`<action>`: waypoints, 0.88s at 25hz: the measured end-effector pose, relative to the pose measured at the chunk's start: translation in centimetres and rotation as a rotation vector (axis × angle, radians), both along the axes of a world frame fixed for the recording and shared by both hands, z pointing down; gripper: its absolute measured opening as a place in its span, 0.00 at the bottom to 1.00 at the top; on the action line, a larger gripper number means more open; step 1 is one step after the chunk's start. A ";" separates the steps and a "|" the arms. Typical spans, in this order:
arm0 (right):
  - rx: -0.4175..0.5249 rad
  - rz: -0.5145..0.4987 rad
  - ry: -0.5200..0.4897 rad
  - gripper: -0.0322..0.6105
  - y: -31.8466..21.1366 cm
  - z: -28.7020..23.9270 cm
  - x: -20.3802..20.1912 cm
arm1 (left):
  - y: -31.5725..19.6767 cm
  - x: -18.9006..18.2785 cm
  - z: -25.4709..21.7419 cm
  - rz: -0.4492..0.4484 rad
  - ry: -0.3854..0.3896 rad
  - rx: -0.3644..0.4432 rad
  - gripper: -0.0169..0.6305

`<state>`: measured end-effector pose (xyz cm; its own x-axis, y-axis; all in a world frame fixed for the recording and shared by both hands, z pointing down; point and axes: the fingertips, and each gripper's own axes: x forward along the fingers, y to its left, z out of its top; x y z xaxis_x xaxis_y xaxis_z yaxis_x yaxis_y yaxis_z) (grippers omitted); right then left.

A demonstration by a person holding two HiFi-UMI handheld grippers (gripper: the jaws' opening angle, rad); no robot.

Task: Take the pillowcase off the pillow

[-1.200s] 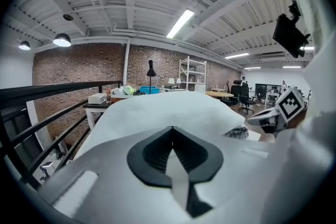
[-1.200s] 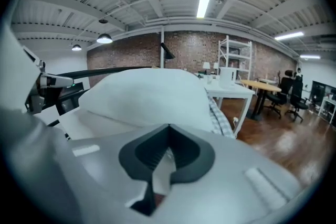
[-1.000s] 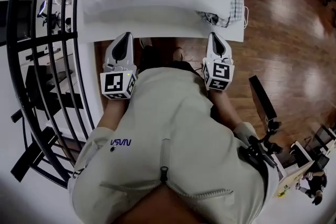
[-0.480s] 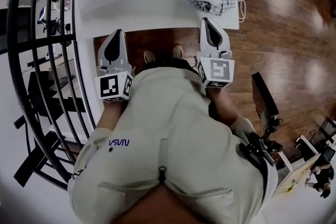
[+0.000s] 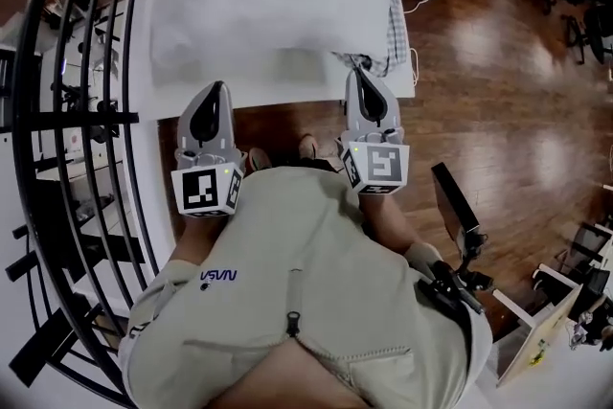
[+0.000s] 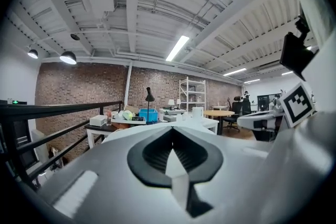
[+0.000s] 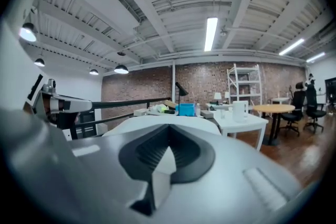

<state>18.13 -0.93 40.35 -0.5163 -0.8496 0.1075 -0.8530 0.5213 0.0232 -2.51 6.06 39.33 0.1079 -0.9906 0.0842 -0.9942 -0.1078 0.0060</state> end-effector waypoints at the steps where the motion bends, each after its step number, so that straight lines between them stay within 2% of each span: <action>1: 0.003 0.003 -0.001 0.05 0.1 -0.2 -0.1 | 0.0 -0.2 -0.2 0.002 -0.005 0.004 0.03; 10: 0.036 -0.026 0.010 0.05 -0.5 -2.4 -1.5 | -1.2 -1.3 -0.6 -0.004 -0.026 0.021 0.03; 16: -0.006 -0.056 0.026 0.05 -0.7 -1.4 -1.8 | -1.5 -0.9 -0.4 0.002 -0.035 0.013 0.03; 22: 0.000 -0.067 0.027 0.05 -1.2 -1.7 -2.1 | -1.6 -1.1 0.0 -0.013 -0.030 -0.003 0.03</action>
